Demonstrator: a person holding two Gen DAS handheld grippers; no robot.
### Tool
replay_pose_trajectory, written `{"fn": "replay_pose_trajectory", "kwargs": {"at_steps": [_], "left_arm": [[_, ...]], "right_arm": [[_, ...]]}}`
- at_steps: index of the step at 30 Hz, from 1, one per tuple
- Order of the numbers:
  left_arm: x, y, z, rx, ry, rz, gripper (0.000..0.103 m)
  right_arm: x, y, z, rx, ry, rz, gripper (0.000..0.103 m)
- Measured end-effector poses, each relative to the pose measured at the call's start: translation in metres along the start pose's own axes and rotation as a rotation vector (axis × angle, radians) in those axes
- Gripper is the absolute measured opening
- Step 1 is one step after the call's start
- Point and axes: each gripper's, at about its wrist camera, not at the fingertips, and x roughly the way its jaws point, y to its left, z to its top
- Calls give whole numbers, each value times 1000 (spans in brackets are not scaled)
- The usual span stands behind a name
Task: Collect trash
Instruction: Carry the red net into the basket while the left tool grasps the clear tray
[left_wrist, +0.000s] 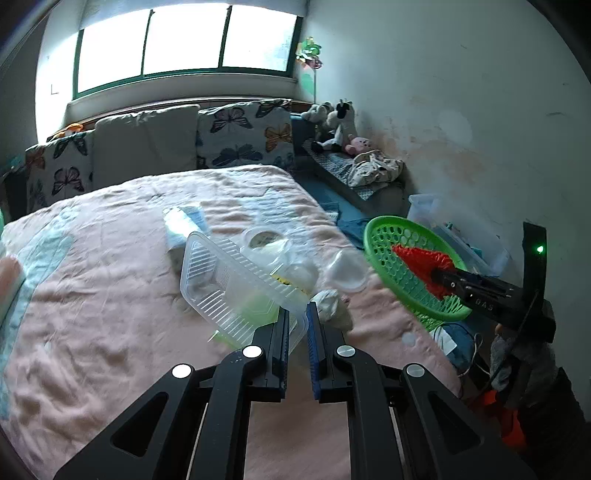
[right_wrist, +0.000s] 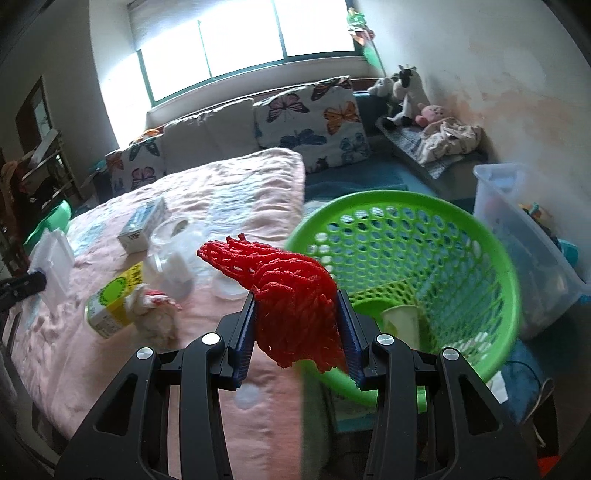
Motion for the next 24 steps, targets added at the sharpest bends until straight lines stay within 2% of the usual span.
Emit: {"fn": "replay_pose_trajectory", "kwargs": {"at_steps": [13,19,24], "left_arm": [[25,-48,40,115,-6,-36,9],[39,-70,54,158,-7,-61,9],[53,-87,61,185,11,-87,9]], "right_arm": [[13,-59,3,69,38,-95,44],[17,-76,3,92,40,-109,58],[13,-83,1,106,31,-114,60]]}}
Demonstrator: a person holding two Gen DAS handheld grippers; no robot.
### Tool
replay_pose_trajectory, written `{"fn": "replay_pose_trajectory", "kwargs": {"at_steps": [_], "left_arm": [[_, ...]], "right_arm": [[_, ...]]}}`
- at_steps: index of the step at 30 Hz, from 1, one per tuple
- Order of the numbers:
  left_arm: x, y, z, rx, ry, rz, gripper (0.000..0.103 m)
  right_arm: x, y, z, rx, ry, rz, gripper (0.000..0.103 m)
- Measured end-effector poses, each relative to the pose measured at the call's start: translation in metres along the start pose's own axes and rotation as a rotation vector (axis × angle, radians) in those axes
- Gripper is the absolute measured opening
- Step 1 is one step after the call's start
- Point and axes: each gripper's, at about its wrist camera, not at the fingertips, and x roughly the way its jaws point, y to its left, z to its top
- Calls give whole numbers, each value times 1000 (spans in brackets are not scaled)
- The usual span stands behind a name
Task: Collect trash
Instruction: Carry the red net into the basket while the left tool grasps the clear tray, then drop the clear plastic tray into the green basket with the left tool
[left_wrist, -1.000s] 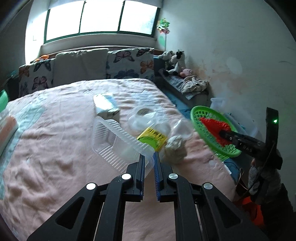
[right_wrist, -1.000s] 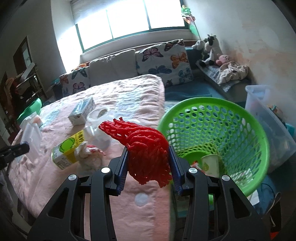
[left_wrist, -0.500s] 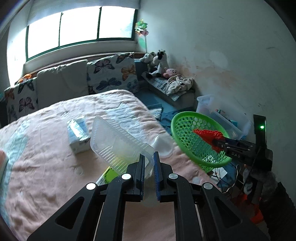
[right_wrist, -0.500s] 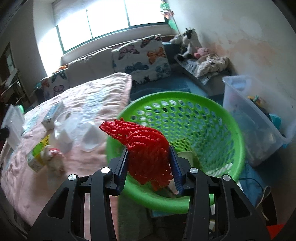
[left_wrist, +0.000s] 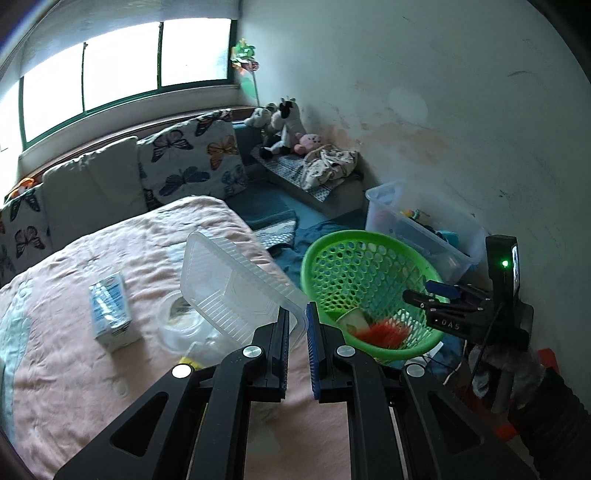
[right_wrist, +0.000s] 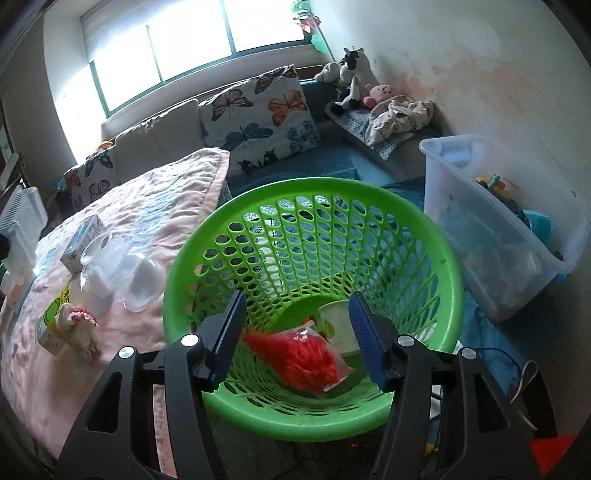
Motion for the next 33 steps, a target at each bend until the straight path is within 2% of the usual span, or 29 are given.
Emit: {"fn": "replay_pose_trajectory", "kwargs": {"at_steps": [14,26,28,30,33], "left_arm": [[64,-51,24,69,78,-98,9],[112,-82,22,93,170,-174,10],[115,-86,21,101,174,-179,15],[118,-90,20,107,179,-185,16],[120,-94,18,118,185,-183,27]], "right_arm": [[-28,-25,-9,39,-41,7,64],[-36,-37,-21,65,-36,14,65],[-36,-38,-22,69,-35,15,65],[-37,-38,-23,73,-35,18,65],[-37,-39,-24,76,-35,16,65]]}}
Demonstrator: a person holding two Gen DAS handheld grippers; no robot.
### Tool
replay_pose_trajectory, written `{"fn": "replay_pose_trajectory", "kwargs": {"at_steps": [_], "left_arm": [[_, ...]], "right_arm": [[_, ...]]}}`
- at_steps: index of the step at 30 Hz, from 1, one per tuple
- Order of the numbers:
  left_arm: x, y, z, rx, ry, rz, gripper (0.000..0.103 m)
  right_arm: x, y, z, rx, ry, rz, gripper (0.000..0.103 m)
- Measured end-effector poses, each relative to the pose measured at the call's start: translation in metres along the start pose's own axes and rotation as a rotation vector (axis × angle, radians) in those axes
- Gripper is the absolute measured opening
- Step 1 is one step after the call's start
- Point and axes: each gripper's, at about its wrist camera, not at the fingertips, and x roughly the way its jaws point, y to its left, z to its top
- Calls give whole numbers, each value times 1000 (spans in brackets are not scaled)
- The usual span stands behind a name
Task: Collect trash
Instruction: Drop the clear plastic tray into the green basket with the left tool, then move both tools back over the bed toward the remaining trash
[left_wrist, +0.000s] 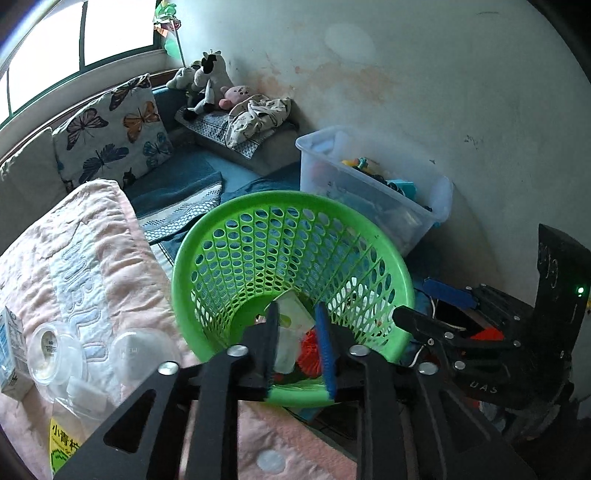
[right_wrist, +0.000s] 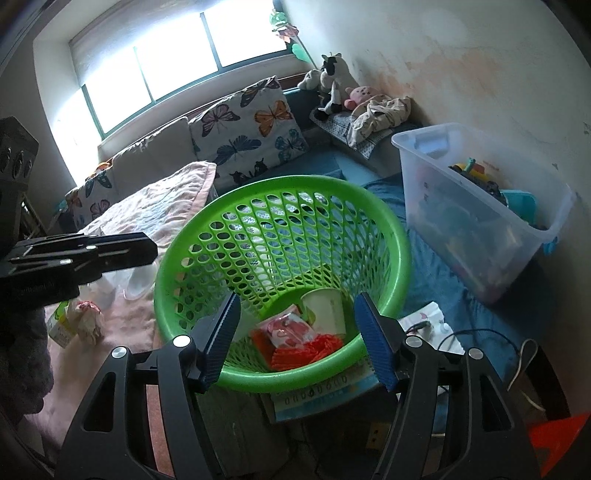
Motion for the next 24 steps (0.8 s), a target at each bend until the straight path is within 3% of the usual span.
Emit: {"fn": "replay_pose_trajectory", "kwargs": {"at_steps": [8,16,24], "left_arm": [[-17,10,-9,-25,-27,8,33],[-54,27,-32,-61,-76,49,53],[-85,55,-61,-136,-112,85,66]], "right_arm": [[-4,2,-1,0,-1,7,65],[-10,26,-5,-29,0,36,67],[-12,56,-7,-67,-1,76,70]]}}
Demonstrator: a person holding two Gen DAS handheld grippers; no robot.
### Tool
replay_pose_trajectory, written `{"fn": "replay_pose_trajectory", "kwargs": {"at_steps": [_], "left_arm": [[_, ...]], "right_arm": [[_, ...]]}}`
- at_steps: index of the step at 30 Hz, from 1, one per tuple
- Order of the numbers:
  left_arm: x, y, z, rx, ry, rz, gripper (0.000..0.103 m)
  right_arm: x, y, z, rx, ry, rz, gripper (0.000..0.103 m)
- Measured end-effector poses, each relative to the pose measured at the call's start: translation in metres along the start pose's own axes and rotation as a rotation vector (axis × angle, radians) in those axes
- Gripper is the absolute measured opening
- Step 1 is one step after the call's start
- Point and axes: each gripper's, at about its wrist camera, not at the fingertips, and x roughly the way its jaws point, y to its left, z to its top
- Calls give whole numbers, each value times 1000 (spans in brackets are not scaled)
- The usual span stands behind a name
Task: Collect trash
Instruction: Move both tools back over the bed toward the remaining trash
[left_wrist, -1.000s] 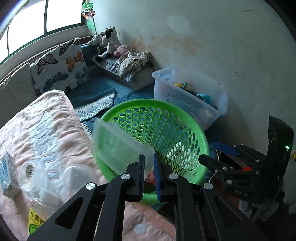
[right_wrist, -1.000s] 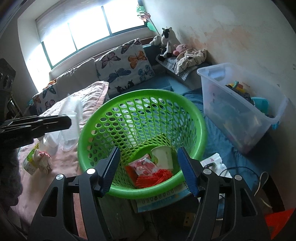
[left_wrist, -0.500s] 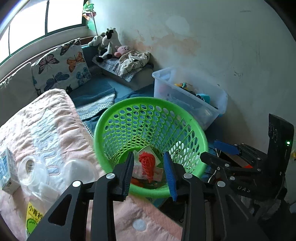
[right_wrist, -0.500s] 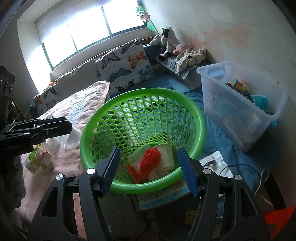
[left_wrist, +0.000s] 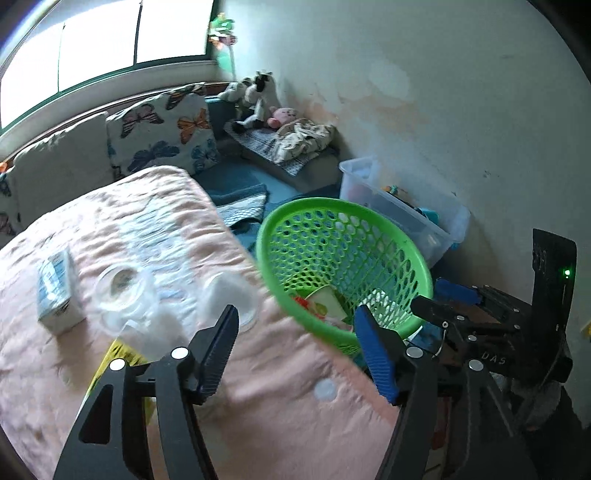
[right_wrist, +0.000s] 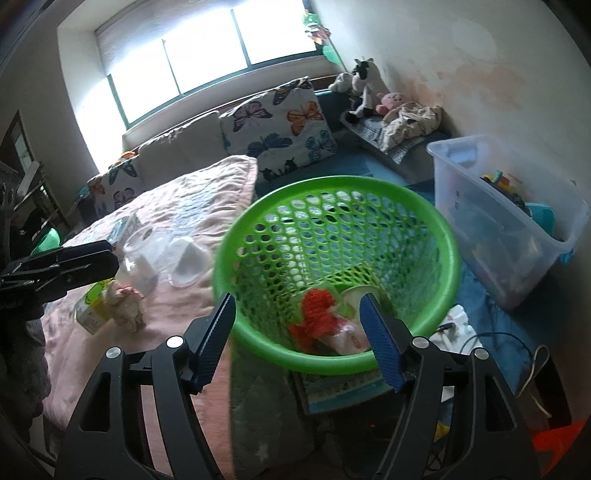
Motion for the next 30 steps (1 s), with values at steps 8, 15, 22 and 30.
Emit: {"fn": "replay_pose_trajectory", "kwargs": {"at_steps": [8,15,22,30], "left_arm": [[-33,42,-27,-73,-31,70,79],[-58,85,-52,-161,-45,132,80],[-78,117,-76,-232,-53,174,80],[-89,129,-95,-262,-49,199,81]], "right_arm": [[6,35,-1,-48,12,51,73],[15,68,-4,-102,31,100,73],[27,104,-7,-154,57,165,73],[46,147,-15,-223,98,243,73]]}}
